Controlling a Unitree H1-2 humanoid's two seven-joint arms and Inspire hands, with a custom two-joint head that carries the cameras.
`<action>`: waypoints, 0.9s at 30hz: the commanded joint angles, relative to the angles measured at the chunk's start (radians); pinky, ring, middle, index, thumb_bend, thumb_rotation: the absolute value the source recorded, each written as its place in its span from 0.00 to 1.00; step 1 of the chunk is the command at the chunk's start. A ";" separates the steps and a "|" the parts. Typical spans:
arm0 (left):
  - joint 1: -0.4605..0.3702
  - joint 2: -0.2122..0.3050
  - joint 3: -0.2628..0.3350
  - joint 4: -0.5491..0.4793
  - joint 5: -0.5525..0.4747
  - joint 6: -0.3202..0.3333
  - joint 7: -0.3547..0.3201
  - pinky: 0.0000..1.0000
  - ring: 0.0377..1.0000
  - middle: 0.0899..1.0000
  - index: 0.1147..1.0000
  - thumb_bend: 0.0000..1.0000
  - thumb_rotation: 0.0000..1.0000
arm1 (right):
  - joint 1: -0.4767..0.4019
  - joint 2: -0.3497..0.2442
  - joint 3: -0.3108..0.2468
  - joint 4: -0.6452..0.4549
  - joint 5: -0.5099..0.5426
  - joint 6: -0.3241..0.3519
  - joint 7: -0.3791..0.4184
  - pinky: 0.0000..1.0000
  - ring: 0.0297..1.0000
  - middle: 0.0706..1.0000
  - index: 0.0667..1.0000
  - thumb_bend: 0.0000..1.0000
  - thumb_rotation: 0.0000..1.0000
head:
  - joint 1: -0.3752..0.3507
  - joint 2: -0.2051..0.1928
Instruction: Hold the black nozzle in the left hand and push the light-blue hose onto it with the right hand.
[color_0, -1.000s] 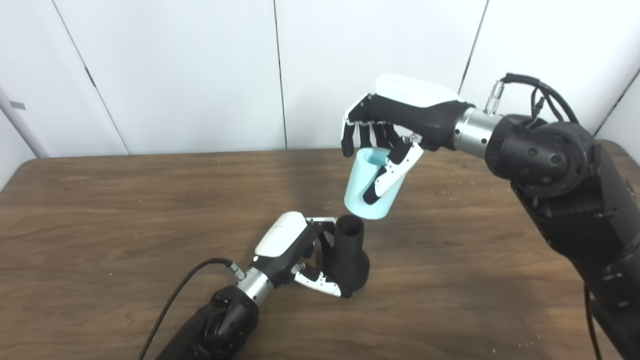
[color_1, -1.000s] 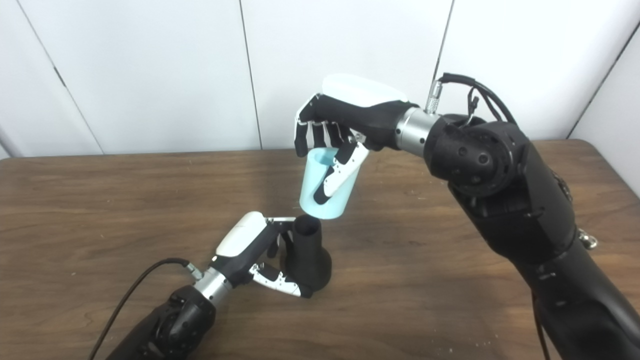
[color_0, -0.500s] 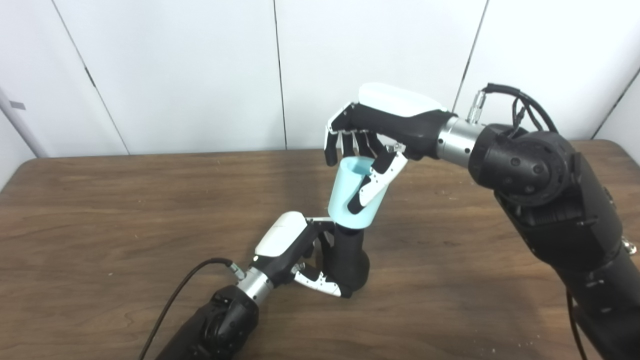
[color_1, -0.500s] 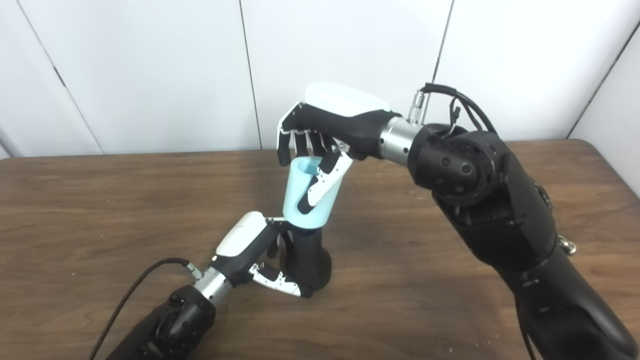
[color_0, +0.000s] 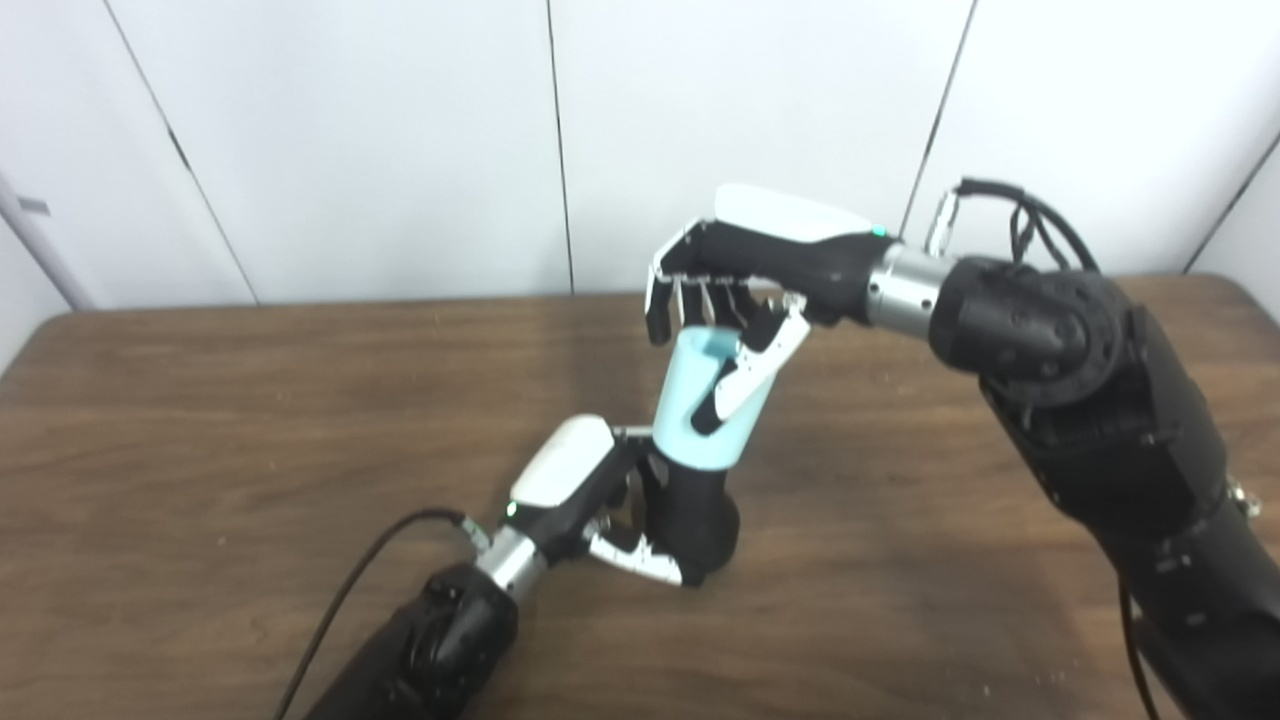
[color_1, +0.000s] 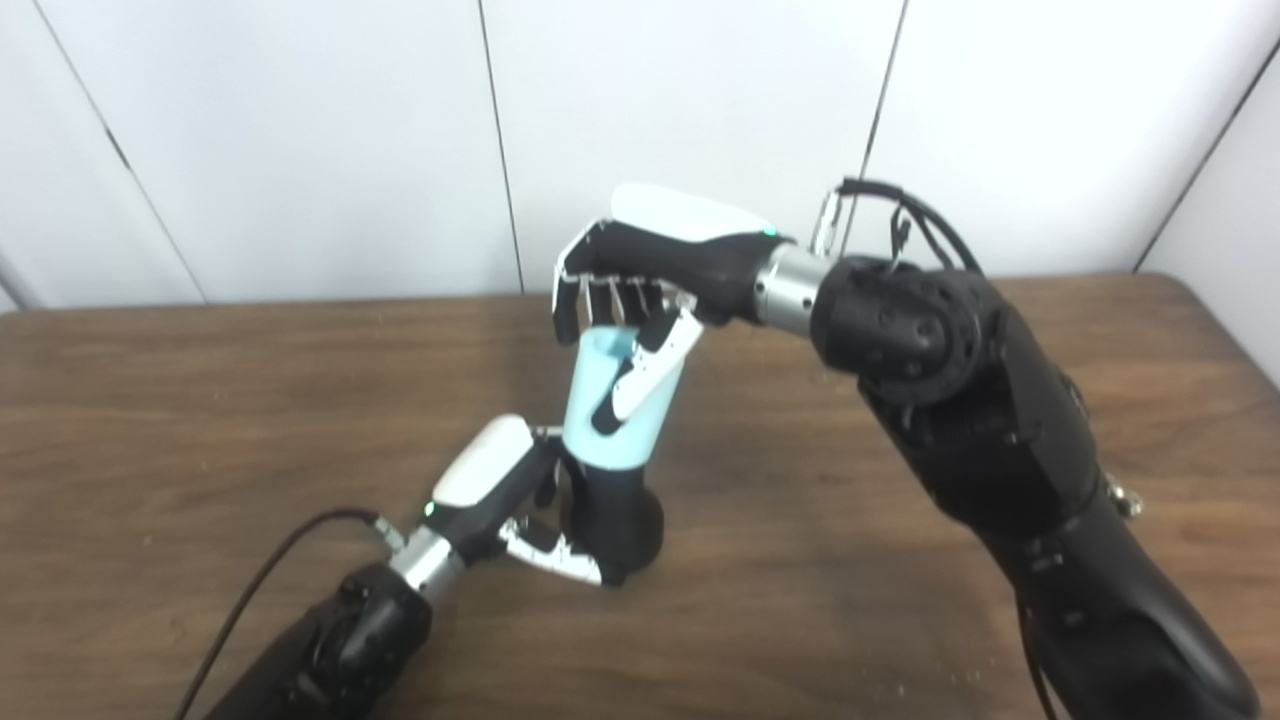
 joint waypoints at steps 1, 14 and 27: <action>0.059 0.045 -0.027 0.068 0.087 0.129 -0.111 0.38 0.34 0.37 0.42 0.52 0.08 | -0.032 0.003 -0.027 -0.017 -0.003 0.005 -0.007 0.17 0.22 0.28 0.44 0.51 0.12 | 0.000 0.002; 0.061 0.043 -0.026 0.063 0.085 0.138 -0.114 0.39 0.35 0.38 0.42 0.52 0.08 | -0.032 0.029 -0.055 -0.014 -0.021 0.006 0.037 0.17 0.22 0.28 0.44 0.52 0.13 | 0.000 0.004; 0.060 0.046 -0.028 0.065 0.087 0.130 -0.111 0.39 0.35 0.37 0.42 0.52 0.08 | -0.048 0.023 -0.081 -0.037 0.009 -0.005 -0.004 0.21 0.27 0.32 0.44 0.51 0.13 | -0.001 0.005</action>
